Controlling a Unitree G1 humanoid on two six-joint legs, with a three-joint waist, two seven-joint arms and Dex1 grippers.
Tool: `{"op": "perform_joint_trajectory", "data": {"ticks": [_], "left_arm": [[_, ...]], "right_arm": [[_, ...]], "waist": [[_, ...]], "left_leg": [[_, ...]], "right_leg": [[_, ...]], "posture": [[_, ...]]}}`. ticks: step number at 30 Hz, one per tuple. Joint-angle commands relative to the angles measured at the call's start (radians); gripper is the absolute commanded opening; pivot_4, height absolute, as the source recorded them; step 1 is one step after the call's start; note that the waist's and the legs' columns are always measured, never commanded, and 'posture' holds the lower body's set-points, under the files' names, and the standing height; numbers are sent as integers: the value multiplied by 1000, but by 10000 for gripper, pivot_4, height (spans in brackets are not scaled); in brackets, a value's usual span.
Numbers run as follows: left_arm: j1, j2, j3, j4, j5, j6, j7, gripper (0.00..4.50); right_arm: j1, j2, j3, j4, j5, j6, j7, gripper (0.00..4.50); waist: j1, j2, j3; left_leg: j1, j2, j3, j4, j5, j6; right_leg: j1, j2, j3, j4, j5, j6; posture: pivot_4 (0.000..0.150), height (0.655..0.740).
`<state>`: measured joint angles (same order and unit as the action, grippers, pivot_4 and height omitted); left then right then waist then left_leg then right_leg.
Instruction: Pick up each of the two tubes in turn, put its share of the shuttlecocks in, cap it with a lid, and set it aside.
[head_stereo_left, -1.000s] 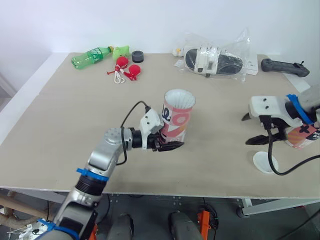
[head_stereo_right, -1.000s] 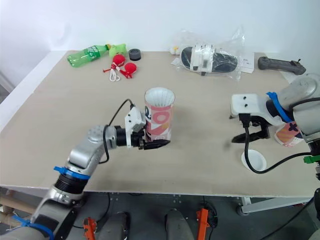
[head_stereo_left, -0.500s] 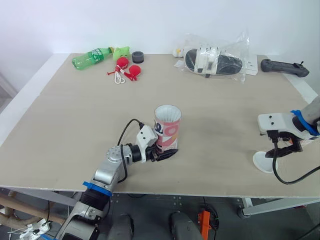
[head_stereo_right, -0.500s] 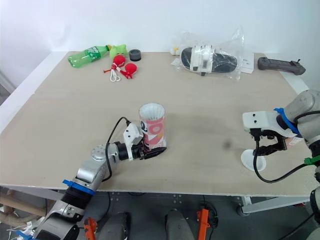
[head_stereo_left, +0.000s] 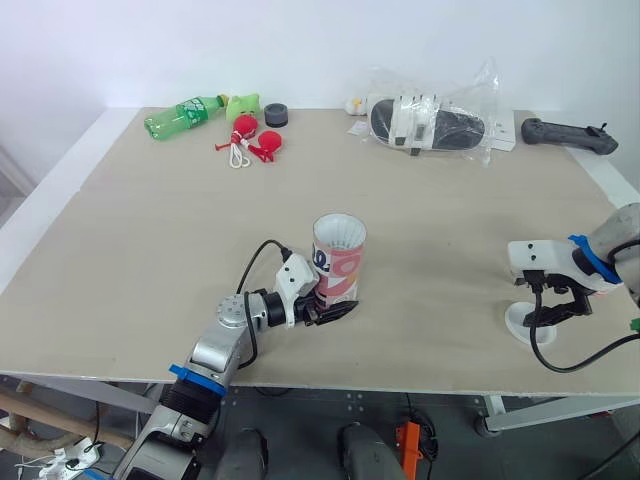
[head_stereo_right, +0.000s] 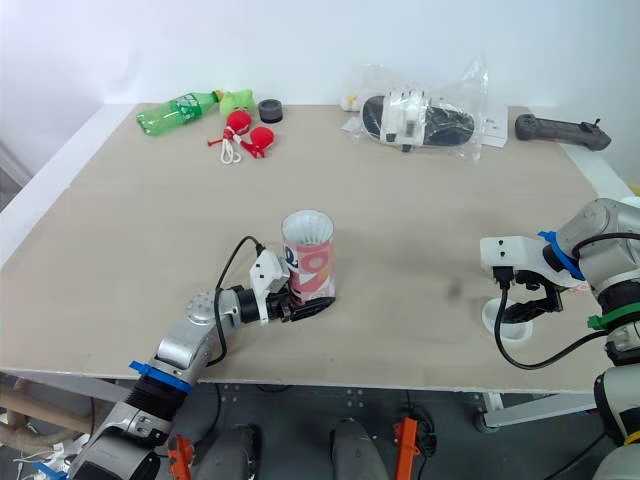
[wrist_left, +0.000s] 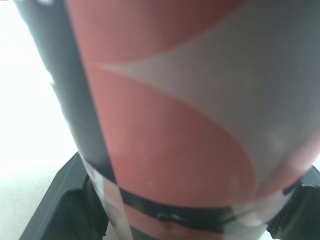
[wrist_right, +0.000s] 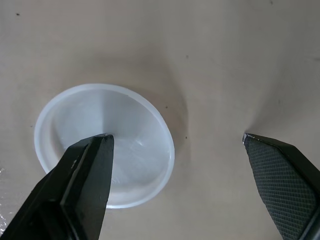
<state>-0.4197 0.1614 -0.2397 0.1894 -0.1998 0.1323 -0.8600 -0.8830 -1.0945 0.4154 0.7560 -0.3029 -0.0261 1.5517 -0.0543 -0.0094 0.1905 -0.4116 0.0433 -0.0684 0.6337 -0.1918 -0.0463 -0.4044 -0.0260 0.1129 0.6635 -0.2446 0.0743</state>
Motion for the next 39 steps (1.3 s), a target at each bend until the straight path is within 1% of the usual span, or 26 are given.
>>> {"op": "perform_joint_trajectory", "data": {"ticks": [1, 4, 7, 8, 12, 14, 15, 20, 22, 24, 28, 31, 33, 36, 39], "left_arm": [[1, -4, 2, -22, -6, -22, 0, 31486], [1, -2, 3, -24, -5, -23, 1, 31486], [0, -2, 3, -23, -5, -26, 1, 31486], [0, -2, 3, -22, -5, -26, 1, 31486], [-7, -1, 3, -19, -5, -26, 0, 31486], [-8, 0, 3, -18, -4, -26, -1, 31486], [-7, 1, 3, -18, -4, -26, -1, 31486], [-3, -1, -4, -18, -1, -27, -3, 31486], [-4, -3, -7, -12, 0, -29, -5, 31486], [-10, -4, -8, 1, 2, -35, -8, 31486], [-33, -2, -15, 47, 18, -63, -19, 31486], [-47, 3, -24, 87, 42, -98, -20, 31486], [-53, -1, -21, 107, 41, -112, -21, 31486], [-60, 9, -31, 148, 68, -147, -23, 31486], [-68, 14, -32, 174, 72, -162, -26, 31486]], "right_arm": [[-14, 10, -11, 31, -19, -7, 10, 31964], [-19, 16, -10, 48, -23, -7, 14, 19507], [-21, 19, -10, 58, -27, -9, 19, 3998], [-21, 20, -11, 60, -28, -9, 19, 493], [-20, 21, -25, 57, -12, -9, 37, 493], [-28, 19, -40, 32, 17, -4, 56, 493], [-37, 11, -39, 0, 54, 10, 61, 493], [-148, -32, -15, -269, 388, 240, 63, 493], [-234, -27, -14, -354, 533, 346, 63, 493], [-349, 20, -21, -378, 614, 399, 63, 493], [-488, 97, 12, -369, 678, 439, 63, 493], [-565, 167, 41, -350, 686, 439, 63, 493], [-601, 199, 64, -342, 691, 438, 63, 493], [-614, 190, 113, -337, 705, 415, 63, 493], [-634, 208, 180, -343, 702, 399, 63, 493]], "waist": [[-1, -1, 0], [-3, -1, 0], [-6, -1, 0], [-7, -1, 0], [-14, -1, 0], [-16, -1, 0], [-18, -1, 0], [-36, 2, 1], [-37, 2, 1], [-40, 2, 1], [-35, 0, 1], [-30, 0, 1], [-28, 0, 1], [-22, 0, 1], [-22, 0, 1]], "left_leg": [[1, 0, 0, 0, 0, 0], [5, 0, 0, 0, 0, -1], [5, 0, 0, 0, 4, -6], [5, 0, 0, 0, 5, -8], [5, 0, 0, 0, 6, -9], [4, 0, 0, 0, 6, -9], [4, 0, 0, 0, 6, -9], [5, 0, 1, -6, 6, -9], [5, -1, 1, -8, 6, -10], [5, -1, 1, -10, 6, -10], [4, 0, 1, -12, 6, -10], [3, 0, 1, -11, 5, -10], [3, 0, 1, -12, 5, -10], [3, 0, 1, -13, 5, -10], [3, 0, 1, -13, 5, -10]], "right_leg": [[1, 0, 0, 0, 0, 0], [4, 0, 0, 0, 1, 0], [4, 0, 1, 0, 1, -3], [4, 0, 1, 0, 2, -3], [4, 0, 1, 0, 2, -3], [4, 0, 1, 0, 3, -2], [4, 0, 2, 0, 3, 0], [1, 0, 4, 0, 4, 1], [-1, 1, 5, 0, 4, 1], [-2, 1, 5, 0, 3, 1], [-2, 1, 4, 0, 1, 0], [-3, 0, 3, 0, 0, 0], [-3, 0, 3, 0, 0, 0], [-4, 1, 3, 0, 0, -1], [-4, 1, 2, 0, 0, -1]], "posture": [[1500, 7400], [1500, 7400], [1500, 7400], [1500, 7400], [1500, 7400], [1500, 7400], [1500, 7400], [1500, 7400], [1500, 7400], [1500, 7400], [1500, 7400], [1500, 7400], [1500, 7400], [1500, 7400], [1500, 7400]]}}
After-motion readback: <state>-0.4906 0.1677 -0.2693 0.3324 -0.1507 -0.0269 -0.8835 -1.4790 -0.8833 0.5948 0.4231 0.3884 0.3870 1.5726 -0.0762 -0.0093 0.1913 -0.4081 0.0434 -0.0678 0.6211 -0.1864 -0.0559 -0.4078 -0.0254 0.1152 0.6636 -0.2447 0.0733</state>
